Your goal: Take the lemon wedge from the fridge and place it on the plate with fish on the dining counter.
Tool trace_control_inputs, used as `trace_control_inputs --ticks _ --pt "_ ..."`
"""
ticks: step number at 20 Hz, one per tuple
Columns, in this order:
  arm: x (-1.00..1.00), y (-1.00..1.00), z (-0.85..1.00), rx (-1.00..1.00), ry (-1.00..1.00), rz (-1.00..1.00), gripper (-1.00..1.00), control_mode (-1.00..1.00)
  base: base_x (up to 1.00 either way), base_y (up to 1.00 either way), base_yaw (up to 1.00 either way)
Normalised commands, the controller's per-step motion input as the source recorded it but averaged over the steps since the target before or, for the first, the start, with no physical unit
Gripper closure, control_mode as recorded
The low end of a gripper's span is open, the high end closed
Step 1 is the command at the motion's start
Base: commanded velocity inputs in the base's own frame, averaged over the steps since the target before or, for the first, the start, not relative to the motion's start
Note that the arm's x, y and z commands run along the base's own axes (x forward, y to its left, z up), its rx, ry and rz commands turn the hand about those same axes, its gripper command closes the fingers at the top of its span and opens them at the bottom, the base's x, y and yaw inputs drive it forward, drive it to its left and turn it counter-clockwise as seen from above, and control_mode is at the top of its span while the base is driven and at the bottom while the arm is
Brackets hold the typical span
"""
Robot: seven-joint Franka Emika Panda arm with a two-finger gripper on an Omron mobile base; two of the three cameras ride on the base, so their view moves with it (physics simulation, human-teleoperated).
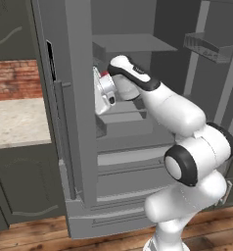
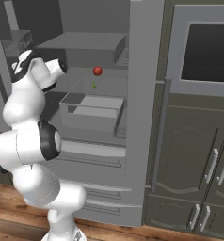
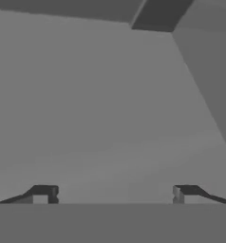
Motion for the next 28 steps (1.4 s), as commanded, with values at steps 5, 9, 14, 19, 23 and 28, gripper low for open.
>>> trace_control_inputs --ticks 5,9,14,19,23,28 --pt "-0.01 1.0 -0.32 0.17 -0.37 0.0 -1.0 -1.0 0.0 0.0 0.0" --pt "-0.14 0.75 -0.41 0.34 -0.41 -0.03 -1.0 -1.0 0.0 0.0 0.0" --pt "-0.26 -0.45 0.38 0.01 0.01 -0.03 -1.0 -1.0 0.0 0.0 0.0" --pt "-1.0 -0.84 1.0 -0.1 0.01 -0.12 -1.0 -1.0 0.0 0.0 0.0" --pt "-1.0 -0.62 0.43 -0.33 0.27 -0.05 -1.0 -1.0 0.0 0.0 0.0" --pt "-1.0 -0.71 0.0 -0.49 0.34 -0.06 -1.0 -1.0 0.0 0.0 0.0"
